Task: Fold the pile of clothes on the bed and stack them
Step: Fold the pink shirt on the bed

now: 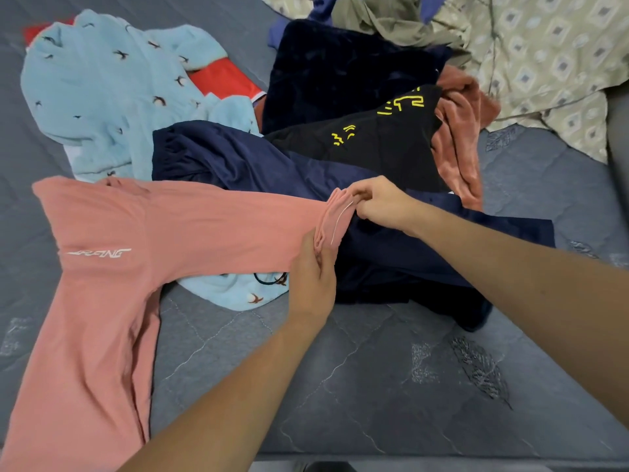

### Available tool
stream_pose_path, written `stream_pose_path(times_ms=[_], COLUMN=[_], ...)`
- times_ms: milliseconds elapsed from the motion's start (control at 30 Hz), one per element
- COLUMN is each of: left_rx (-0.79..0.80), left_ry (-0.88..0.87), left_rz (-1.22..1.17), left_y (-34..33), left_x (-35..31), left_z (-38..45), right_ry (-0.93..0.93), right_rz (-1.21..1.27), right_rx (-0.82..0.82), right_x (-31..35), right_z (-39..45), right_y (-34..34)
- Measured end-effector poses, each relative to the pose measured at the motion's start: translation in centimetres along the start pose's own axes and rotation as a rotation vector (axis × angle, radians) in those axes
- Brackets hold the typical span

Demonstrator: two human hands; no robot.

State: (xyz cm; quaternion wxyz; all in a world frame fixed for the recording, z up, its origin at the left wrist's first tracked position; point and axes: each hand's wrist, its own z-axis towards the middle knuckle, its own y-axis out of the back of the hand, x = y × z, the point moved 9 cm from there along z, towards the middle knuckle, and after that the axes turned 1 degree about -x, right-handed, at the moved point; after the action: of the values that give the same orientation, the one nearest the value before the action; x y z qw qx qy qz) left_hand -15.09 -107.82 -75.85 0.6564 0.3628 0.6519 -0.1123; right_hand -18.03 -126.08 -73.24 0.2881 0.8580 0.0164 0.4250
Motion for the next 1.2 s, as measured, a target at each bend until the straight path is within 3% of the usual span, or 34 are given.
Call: stream_pose_path(times_ms=[133,400,533,733,800,900,933,1033,1200], left_rx=[-0.062,-0.204,-0.259,-0.351,-0.381,-0.176,-0.071,0.116,0.126], left_ry=[0.064,0.105,0.166,0.138,-0.001,-0.370,-0.415,-0.291,-0.123], left_rz=[-0.016,-0.007,-0.015,0.443,0.690,0.877,0.879,0.891,1.011], left_y=[3.5,14.2,19.0,23.2,23.2,19.1,17.5,14.6,11.5], left_x=[1.2,5.1,8.2,8.8,7.1,5.0,5.2,6.9,7.8], left_z=[0.3,1.0,1.7,3.1,3.0,1.9,1.4,0.7,1.5], right_ry=[0.100,0.285,0.367,0.479,0.466,0.399,0.349,0.165,0.032], right_rz=[-0.180,-0.244,-0.392,-0.711,-0.731,-0.734,-0.727,-0.603,-0.262], right_rx=[-0.057,-0.100,-0.170,-0.352,-0.411,-0.444,-0.435,-0.357,-0.248], right_x=[3.3,12.2,15.5,17.2,16.5,15.0,14.3,11.9,10.0], right_z=[0.4,3.3,5.1,6.0,5.7,5.1,5.1,5.2,5.2], right_y=[-1.8,-9.3,-13.5,-16.9,-16.4,-15.1,-14.5,-12.6,-10.6])
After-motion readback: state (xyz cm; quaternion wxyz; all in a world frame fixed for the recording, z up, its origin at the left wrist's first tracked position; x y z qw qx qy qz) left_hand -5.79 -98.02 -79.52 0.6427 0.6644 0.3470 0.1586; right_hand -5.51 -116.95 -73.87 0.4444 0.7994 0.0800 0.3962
